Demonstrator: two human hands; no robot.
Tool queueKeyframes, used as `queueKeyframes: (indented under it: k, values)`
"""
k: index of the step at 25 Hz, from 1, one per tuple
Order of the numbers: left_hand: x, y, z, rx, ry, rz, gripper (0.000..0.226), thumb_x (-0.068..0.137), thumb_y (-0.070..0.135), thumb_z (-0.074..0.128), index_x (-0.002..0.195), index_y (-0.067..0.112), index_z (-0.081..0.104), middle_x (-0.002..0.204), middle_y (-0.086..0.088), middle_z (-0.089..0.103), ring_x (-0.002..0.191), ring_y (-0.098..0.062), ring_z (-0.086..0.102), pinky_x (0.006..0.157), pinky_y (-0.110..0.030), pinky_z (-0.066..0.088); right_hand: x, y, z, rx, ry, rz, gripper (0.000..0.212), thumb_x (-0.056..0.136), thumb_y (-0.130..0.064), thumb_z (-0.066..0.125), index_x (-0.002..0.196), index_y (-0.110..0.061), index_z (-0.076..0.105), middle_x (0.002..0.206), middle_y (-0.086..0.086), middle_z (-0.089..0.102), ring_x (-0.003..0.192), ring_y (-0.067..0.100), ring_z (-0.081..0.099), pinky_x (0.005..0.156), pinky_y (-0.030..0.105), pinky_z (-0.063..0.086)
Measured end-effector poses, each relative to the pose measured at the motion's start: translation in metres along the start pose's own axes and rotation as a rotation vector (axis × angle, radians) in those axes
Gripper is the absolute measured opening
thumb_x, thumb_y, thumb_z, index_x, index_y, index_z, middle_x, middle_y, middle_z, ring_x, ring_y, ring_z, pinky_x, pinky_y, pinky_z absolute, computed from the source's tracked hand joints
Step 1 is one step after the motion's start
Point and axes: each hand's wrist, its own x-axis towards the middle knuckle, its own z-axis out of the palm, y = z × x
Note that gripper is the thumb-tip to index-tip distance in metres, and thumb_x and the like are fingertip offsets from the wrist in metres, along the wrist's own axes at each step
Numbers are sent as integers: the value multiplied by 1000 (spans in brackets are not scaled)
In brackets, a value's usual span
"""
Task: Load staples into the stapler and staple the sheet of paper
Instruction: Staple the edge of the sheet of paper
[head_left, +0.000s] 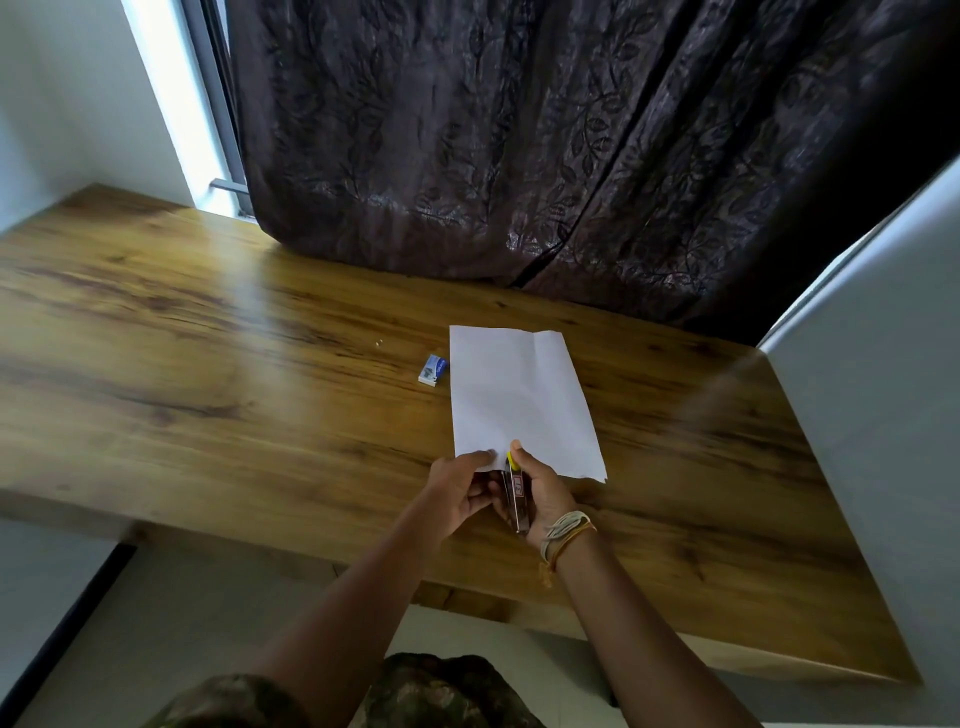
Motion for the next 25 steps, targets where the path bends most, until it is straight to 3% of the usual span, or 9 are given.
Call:
queueKeyframes:
  k: [3,6,11,14,19,22,25]
  values:
    - [1,0,0,9,7,-8,44,83,9,72,121,-5,56,98,-19,68,70,-24,65,57,-34,57,2,0,0,10,-3,-21,42,83,-43,65,104,-7,67,82,12,70,64,21,68,58,29,56]
    - [-1,0,2,7,12,1,43,82,6,72,121,-3,57,107,-20,68,75,-25,66,60,-35,57,-1,-2,-2,49,-23,-43,34,87,-38,63,108,-12,65,92,13,72,76,27,68,63,32,58]
    - [-3,-1,3,43,19,8,44,81,4,72,122,-3,56,116,-21,67,97,-32,67,82,-42,57,1,-2,-7,20,-22,-43,41,84,-40,67,117,-17,63,101,13,72,83,29,69,70,37,58]
    - [-2,-1,3,83,-2,6,47,81,4,73,124,-3,55,116,-20,67,101,-31,66,82,-40,56,1,-2,-10,24,-55,-61,40,86,-36,65,120,-17,61,101,12,71,84,29,69,66,35,58]
    - [-2,3,4,106,-48,-51,48,78,24,79,117,5,58,108,-13,68,95,-25,67,85,-38,55,4,-3,-10,46,-36,-60,32,88,-29,64,116,-13,61,102,15,69,94,33,66,77,40,56]
    - [0,11,6,220,-64,-103,63,63,39,88,112,8,61,108,-12,70,96,-25,69,89,-41,57,5,-7,-7,3,12,38,31,88,-29,65,106,-4,65,92,17,70,81,30,69,68,33,58]
    - [2,16,11,301,-52,-125,62,63,35,89,113,10,60,108,-13,70,96,-25,69,89,-39,57,2,-13,-6,-1,42,99,19,91,-18,57,90,-1,65,74,16,69,62,26,67,52,28,56]
